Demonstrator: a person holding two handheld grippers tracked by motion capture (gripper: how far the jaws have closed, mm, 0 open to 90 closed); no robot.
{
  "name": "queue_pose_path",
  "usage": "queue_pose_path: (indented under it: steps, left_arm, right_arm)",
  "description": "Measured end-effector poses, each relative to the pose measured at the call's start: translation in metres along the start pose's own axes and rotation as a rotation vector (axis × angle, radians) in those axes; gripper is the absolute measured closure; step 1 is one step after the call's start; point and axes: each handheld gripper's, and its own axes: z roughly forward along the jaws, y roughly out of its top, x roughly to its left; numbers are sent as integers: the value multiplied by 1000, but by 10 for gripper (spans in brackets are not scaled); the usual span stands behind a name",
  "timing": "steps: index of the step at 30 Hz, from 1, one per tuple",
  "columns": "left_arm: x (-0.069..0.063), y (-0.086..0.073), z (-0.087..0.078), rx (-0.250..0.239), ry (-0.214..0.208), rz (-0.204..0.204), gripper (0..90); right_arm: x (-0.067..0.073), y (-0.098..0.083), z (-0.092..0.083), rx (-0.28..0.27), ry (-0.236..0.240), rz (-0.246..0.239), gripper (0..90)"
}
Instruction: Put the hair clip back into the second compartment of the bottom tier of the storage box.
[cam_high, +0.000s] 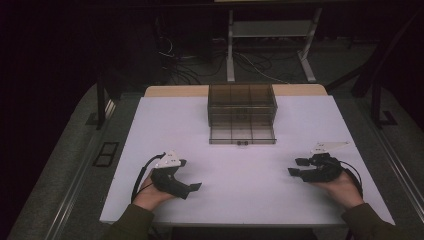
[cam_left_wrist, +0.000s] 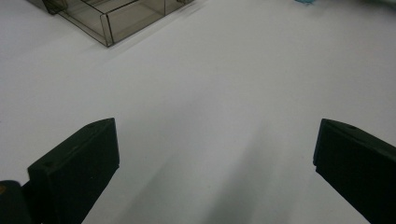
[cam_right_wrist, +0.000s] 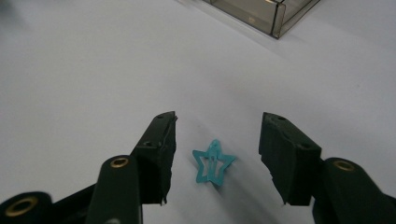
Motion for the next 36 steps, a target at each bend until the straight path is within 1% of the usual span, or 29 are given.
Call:
queue_pose_path:
  steps: [1, 2, 4, 17, 20, 26, 36]
  left_arm:
    - [0, 0, 0, -1, 0, -1, 0]
    - [0, 0, 0, -1, 0, -1, 0]
    - [0, 0, 0, -1, 0, -1, 0]
    - [0, 0, 0, -1, 0, -1, 0]
    - [0, 0, 0, -1, 1, 1, 0]
    - [0, 0, 0, -1, 0, 0, 0]
    - [0, 0, 0, -2, 1, 0, 0]
  right_arm:
    - [-1, 0, 0, 5, 2, 3, 490]
    - [-1, 0, 0, 5, 2, 3, 490]
    - [-1, -1, 1, 13, 4, 10, 522]
    - [-2, -1, 4, 44, 2, 5, 611]
    - [-3, -1, 4, 43, -1, 4, 649]
    - [-3, -2, 5, 52, 2, 7, 666]
    - [-2, -2, 8, 72, -3, -7, 692]
